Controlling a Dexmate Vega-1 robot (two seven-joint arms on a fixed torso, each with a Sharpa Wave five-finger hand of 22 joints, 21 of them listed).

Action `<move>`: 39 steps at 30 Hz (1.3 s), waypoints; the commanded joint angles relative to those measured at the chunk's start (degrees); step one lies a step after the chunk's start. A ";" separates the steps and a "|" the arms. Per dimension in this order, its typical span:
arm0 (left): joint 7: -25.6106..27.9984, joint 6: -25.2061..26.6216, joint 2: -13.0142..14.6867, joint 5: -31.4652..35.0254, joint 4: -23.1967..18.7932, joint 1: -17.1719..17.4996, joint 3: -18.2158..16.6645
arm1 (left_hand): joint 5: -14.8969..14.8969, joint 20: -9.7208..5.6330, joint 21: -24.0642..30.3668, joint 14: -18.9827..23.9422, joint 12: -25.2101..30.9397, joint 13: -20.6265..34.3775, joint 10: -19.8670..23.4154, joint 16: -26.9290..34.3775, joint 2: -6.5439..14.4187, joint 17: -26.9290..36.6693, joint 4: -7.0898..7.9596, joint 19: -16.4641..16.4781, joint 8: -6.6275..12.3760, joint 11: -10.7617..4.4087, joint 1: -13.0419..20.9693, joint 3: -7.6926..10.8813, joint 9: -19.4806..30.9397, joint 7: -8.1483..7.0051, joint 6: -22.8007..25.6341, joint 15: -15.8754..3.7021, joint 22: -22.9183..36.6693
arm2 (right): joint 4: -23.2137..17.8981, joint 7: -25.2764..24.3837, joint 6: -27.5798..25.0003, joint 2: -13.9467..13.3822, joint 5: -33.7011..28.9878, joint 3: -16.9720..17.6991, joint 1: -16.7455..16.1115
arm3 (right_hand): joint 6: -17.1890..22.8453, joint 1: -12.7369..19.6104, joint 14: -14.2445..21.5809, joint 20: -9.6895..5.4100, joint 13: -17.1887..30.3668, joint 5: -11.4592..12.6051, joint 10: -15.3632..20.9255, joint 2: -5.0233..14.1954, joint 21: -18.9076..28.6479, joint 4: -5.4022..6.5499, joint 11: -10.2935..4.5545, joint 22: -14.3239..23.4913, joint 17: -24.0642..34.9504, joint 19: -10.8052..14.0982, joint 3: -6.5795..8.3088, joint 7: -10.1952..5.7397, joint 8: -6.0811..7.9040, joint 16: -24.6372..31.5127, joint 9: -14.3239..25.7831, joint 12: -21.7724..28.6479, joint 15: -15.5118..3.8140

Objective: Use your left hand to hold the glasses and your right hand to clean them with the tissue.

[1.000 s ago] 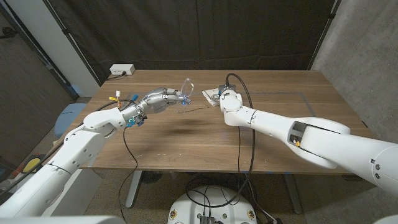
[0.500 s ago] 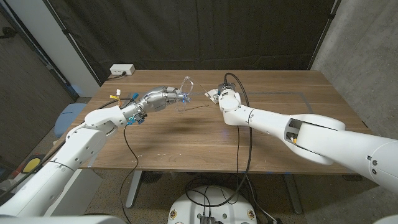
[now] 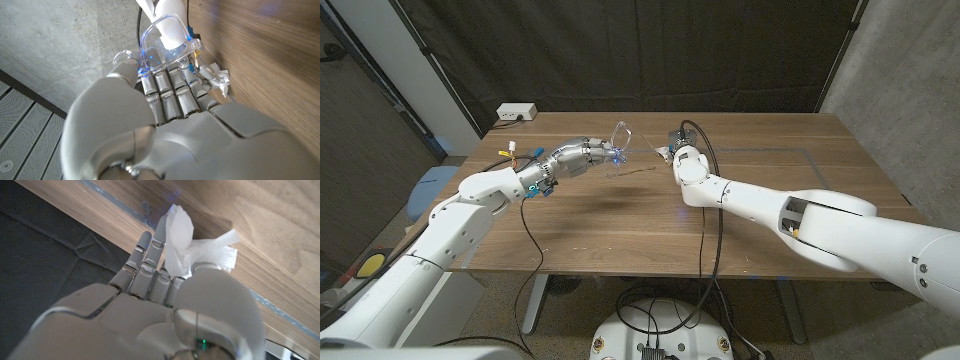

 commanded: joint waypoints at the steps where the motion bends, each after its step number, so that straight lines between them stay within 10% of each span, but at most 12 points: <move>1: 3.85 1.38 -0.96 4.11 0.32 -0.77 -0.16 | 0.33 -0.11 0.57 -0.49 0.30 0.07 -0.07 0.42 0.27 0.23 0.05 -0.24 4.76 -0.02 -0.13 0.69 6.99 4.21 5.06 -5.63 0.20 | -7.11 -16.29 3.54 -3.56 -0.09 7.11 -6.47 | 2.38 1.12 0.60 -3.71 0.51 -0.14 0.99 0.05 0.57 0.21 0.09 0.34 0.49 0.38 0.23 -1.49 0.52 0.36 0.60 0.55 -5.71; 13: 12.32 4.33 -2.65 11.23 -1.27 0.30 -1.13 | 0.39 -0.03 1.10 -0.33 0.36 -0.01 -0.21 0.58 0.07 0.46 -0.22 -0.34 4.56 0.33 0.06 1.01 6.97 4.41 5.19 -5.45 0.28 | -11.51 -35.09 8.41 -4.27 -0.11 15.07 -13.00 | 3.56 1.70 0.94 -3.82 1.41 -0.32 1.93 0.08 1.44 0.45 -0.57 0.62 1.20 -0.23 0.46 -1.49 0.74 0.29 0.72 1.34 -5.69; 39: 23.96 11.71 -9.23 26.14 -5.34 0.14 -3.13 | 0.71 -0.02 2.39 0.52 0.96 0.07 0.53 0.54 -0.73 0.18 -0.48 -0.19 4.55 0.79 0.08 2.01 7.24 5.12 6.37 -5.14 0.40 | -22.21 -48.94 14.02 -7.56 -1.64 22.95 -21.44 | 4.65 2.65 1.74 -3.82 2.82 -0.43 2.86 -0.34 3.17 0.45 -0.71 1.10 2.59 -0.49 0.59 -1.29 0.78 0.56 0.80 2.31 -5.68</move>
